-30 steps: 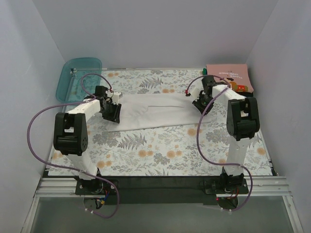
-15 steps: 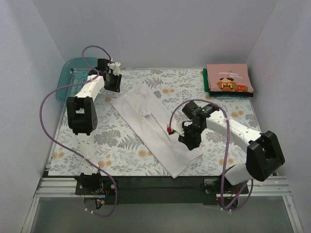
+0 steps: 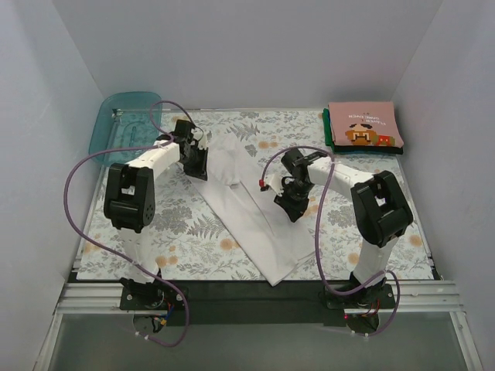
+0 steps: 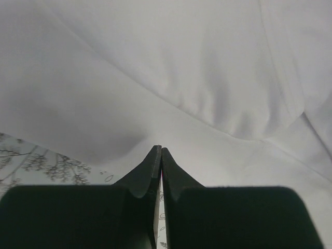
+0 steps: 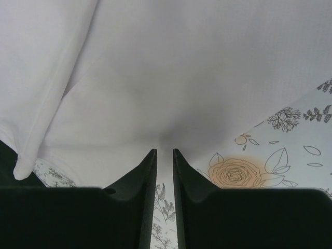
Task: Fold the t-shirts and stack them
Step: Fold the tshirt
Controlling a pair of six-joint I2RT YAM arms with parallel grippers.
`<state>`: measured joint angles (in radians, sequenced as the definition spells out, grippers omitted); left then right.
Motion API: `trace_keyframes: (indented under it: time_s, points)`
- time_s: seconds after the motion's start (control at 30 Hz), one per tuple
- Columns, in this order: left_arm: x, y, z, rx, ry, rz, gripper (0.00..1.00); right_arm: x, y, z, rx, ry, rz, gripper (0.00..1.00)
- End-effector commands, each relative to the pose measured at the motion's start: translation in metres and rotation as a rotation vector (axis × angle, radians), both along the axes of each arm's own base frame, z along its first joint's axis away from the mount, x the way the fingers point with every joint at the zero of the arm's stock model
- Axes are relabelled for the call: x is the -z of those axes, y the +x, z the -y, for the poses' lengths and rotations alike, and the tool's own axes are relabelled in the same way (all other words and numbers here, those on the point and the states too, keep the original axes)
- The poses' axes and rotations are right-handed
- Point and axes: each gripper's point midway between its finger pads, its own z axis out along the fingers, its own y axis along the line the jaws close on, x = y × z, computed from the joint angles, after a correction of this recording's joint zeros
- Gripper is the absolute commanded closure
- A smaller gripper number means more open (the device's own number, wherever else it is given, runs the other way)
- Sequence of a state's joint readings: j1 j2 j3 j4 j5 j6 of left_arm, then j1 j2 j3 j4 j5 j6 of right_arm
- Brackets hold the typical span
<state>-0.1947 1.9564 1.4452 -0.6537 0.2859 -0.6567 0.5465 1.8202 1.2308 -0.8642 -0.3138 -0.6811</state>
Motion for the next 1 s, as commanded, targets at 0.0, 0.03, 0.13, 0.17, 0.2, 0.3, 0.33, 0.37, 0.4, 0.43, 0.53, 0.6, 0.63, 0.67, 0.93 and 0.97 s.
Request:
trace_keyframes:
  time_s: [0.0, 0.03, 0.13, 0.17, 0.2, 0.3, 0.33, 0.37, 0.4, 0.43, 0.53, 0.6, 0.63, 0.67, 0.93, 0.97]
  points:
    - [0.012, -0.004, -0.001, -0.059, 0.032, -0.029, 1.0, 0.002, -0.004, -0.01, 0.002, 0.02, 0.006, 0.76]
    - [0.016, -0.001, -0.003, -0.068, 0.049, -0.03, 1.0, 0.011, -0.014, -0.006, -0.002, 0.001, -0.018, 0.76]
    - [0.026, 0.017, -0.006, -0.074, 0.087, -0.018, 1.0, 0.025, -0.035, -0.007, -0.011, -0.014, -0.07, 0.76]
    - [0.041, 0.021, -0.007, -0.062, 0.105, -0.04, 1.0, 0.029, -0.043, -0.013, -0.023, -0.005, -0.082, 0.76]
    - [0.05, 0.036, -0.005, -0.052, 0.112, -0.035, 1.0, 0.034, -0.052, -0.018, -0.031, -0.003, -0.104, 0.75]
    - [0.066, 0.064, 0.0, -0.017, 0.122, -0.031, 1.0, 0.036, -0.061, -0.031, -0.038, 0.022, -0.142, 0.73]
    - [0.075, 0.069, 0.001, -0.007, 0.132, -0.052, 1.0, 0.035, -0.062, -0.037, -0.035, 0.034, -0.161, 0.71]
    - [0.048, 0.108, 0.009, -0.01, 0.112, 0.047, 1.0, 0.026, -0.057, -0.051, -0.038, 0.088, -0.162, 0.69]
    - [0.073, 0.108, 0.009, 0.006, 0.124, -0.014, 1.0, 0.013, -0.048, -0.065, -0.039, 0.141, -0.151, 0.63]
    - [0.058, 0.132, 0.016, 0.009, 0.101, 0.054, 1.0, 0.011, -0.047, -0.066, -0.04, 0.146, -0.145, 0.63]
    - [-0.007, 0.169, 0.03, 0.024, 0.043, 0.197, 0.89, -0.025, -0.021, -0.087, -0.026, 0.229, -0.058, 0.56]
    - [-0.023, 0.158, 0.032, 0.049, 0.022, 0.215, 0.81, -0.046, -0.003, -0.095, -0.01, 0.265, 0.001, 0.53]
    - [-0.038, 0.162, 0.034, 0.059, 0.008, 0.275, 0.77, -0.057, 0.002, -0.097, -0.009, 0.286, 0.027, 0.51]
    - [-0.088, 0.152, 0.033, 0.065, -0.013, 0.36, 0.69, -0.063, 0.006, -0.099, -0.004, 0.295, 0.044, 0.48]
    - [-0.108, 0.026, 0.042, 0.217, -0.174, 0.311, 0.64, -0.067, 0.049, -0.106, 0.086, 0.279, 0.099, 0.5]
    - [-0.107, 0.01, 0.043, 0.242, -0.194, 0.304, 0.64, -0.067, 0.048, -0.108, 0.09, 0.295, 0.078, 0.5]
